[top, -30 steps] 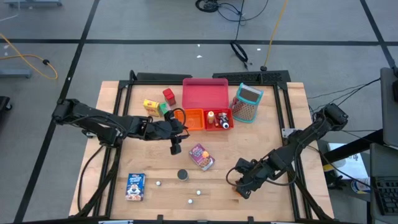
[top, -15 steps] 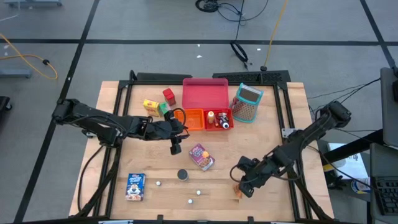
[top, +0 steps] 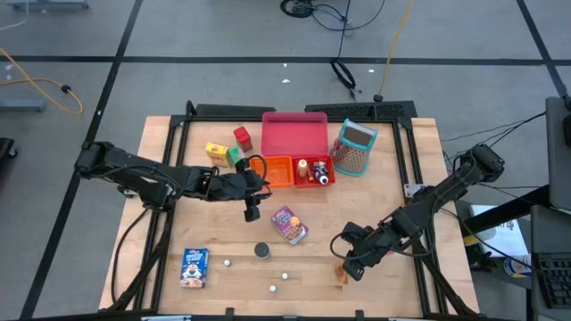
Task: Pick & Place Kitchen Items
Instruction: Put the orange seasoning bag into the orange bin
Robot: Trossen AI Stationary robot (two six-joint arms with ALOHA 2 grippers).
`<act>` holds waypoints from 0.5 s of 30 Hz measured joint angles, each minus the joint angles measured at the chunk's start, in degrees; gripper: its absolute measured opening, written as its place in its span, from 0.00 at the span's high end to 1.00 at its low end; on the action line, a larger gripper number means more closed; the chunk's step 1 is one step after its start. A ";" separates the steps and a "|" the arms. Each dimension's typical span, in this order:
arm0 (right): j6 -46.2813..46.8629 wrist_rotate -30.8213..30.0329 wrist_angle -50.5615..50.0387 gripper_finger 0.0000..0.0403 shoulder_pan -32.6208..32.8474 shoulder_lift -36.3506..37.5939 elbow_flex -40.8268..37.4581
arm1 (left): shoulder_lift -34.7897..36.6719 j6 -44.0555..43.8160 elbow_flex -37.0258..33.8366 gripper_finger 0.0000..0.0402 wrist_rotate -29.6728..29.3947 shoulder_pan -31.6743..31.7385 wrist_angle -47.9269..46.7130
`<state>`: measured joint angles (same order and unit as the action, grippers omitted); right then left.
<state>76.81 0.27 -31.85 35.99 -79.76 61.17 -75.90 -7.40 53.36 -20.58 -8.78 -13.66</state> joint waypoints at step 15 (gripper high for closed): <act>2.04 2.91 -0.40 0.83 -0.96 -1.82 0.00 | 0.00 -0.02 0.02 0.63 -0.04 0.00 -0.59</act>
<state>78.85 3.18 -32.24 35.02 -81.58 61.17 -75.89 -7.42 53.39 -20.62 -8.78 -14.25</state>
